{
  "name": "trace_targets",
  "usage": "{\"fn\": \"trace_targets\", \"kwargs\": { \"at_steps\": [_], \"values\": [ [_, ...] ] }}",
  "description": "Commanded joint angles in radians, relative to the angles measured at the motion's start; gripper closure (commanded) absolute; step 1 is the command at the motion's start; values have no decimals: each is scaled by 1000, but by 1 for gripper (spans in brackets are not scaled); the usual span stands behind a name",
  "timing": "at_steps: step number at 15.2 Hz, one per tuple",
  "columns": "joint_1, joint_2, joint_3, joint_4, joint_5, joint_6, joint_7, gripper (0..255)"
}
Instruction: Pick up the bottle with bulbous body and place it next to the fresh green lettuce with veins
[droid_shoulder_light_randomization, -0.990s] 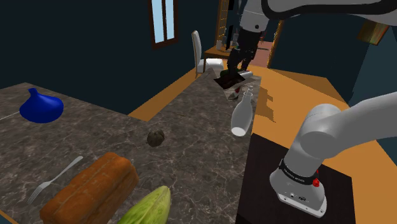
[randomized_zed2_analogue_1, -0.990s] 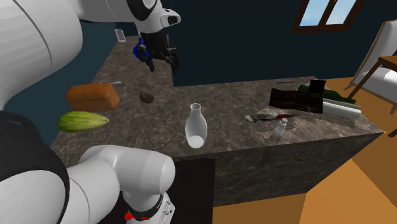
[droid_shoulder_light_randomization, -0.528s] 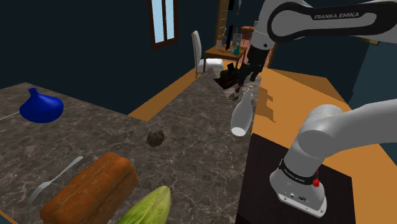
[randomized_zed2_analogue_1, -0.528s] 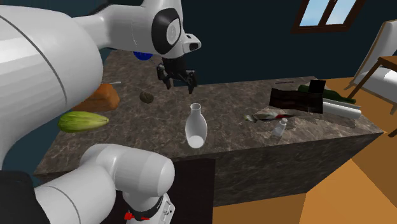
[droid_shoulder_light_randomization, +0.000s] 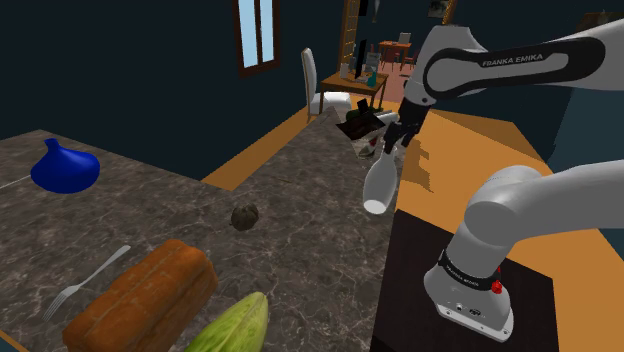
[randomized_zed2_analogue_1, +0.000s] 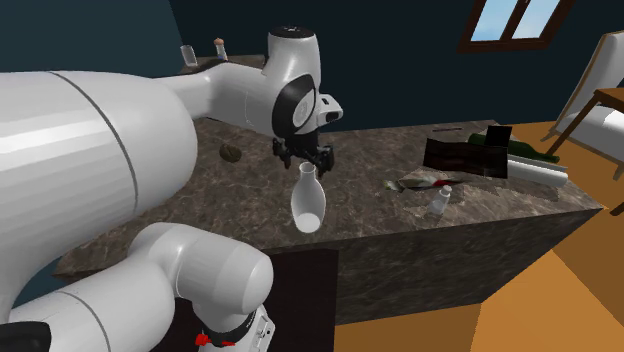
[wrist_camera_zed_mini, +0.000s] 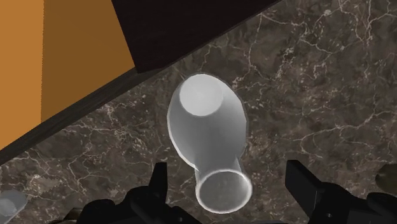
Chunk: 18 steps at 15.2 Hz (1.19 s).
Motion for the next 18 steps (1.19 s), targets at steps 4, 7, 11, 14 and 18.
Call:
{"fn": "trace_targets", "kwargs": {
  "at_steps": [4, 7, 11, 14, 18],
  "values": [
    [-4, 29, -14, -52, -11, 81, -1, 0],
    [-4, 41, -18, -67, -14, 108, 0, 0],
    [-4, 41, -18, -67, -14, 109, 0, 0],
    [-4, 41, -18, -67, -14, 108, 0, 255],
    [-4, 41, -18, -67, -14, 108, 0, 255]
  ]
}}
